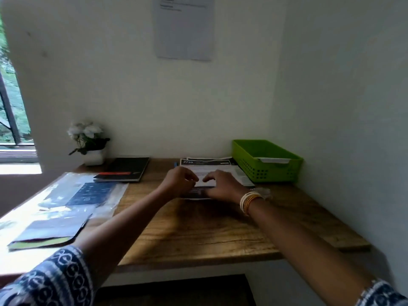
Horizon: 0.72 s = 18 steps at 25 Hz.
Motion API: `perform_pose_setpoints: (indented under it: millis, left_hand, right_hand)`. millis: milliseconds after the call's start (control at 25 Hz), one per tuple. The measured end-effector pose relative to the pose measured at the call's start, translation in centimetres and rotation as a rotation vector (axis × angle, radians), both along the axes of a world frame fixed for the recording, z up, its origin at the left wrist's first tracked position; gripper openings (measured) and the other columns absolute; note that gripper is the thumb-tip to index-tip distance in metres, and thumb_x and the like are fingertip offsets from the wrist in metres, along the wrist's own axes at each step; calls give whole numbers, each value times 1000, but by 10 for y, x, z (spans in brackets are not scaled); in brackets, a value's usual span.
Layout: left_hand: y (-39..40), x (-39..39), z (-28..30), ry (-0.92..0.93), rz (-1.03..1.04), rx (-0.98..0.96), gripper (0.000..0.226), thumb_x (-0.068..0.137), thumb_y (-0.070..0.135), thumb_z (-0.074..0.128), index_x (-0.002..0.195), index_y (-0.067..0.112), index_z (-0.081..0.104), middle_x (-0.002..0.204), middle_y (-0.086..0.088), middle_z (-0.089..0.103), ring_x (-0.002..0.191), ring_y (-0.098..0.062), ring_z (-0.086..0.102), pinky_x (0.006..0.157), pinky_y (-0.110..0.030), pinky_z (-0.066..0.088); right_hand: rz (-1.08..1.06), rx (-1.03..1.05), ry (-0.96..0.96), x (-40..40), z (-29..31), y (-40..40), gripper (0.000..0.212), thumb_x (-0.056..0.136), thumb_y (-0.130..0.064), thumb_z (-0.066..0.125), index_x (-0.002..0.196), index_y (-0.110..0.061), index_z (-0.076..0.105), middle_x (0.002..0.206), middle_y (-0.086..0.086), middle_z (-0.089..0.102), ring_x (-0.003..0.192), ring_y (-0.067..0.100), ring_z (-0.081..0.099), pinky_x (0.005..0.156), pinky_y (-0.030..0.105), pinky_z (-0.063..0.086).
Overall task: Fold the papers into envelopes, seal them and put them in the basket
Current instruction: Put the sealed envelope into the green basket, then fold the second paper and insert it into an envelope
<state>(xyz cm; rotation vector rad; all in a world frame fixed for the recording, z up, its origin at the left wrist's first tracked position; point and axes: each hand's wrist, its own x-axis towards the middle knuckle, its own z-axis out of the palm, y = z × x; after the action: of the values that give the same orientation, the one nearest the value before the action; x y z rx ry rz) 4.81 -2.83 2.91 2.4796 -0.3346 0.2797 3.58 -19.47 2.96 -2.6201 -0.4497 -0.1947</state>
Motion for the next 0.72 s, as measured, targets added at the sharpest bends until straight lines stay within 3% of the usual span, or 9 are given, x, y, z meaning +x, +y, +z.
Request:
perform_pose_setpoints:
  millis: [120,240,480,600,720]
  left_hand:
    - [31,-5,-16,22,9,106,22,89,18,61,109,20,68,116,-2,66,95,-9,59,79,-21,45]
    - [46,-5,-21,5,3,65,27,91,13,56,117,17,64,119,-4,65,105,-15,61,84,-24,46]
    - [60,7,-23,61,10,-102,25,92,16,54,114,21,65,120,1,64,110,-13,58,99,-36,47]
    - [59,3,-21,116,13,-201,25,96,16,48,117,19,61,112,0,63,103,-14,59,95,-36,49]
    - [57,-1,-21,160,70,-513,19,98,19,44,108,16,60,110,-9,64,99,-21,63,94,-43,51]
  right_hand:
    - [19,-62,63,2,-15,25,61,70,-51,74,120,-19,61,120,6,61,109,24,59,92,35,50]
    - [28,-101,40,6,-15,39,60,72,-57,69,117,-19,60,114,4,61,101,21,60,87,38,52]
    - [44,-328,-133,11,-12,41,31,87,-32,56,109,-12,65,109,13,66,99,28,62,83,36,53]
    - [-11,-194,-119,9,-11,39,29,93,-18,48,114,-13,66,116,15,65,104,29,62,89,37,52]
    - [-32,-56,-216,-1,-7,34,32,94,-10,46,120,-14,64,118,15,66,106,30,62,90,36,51]
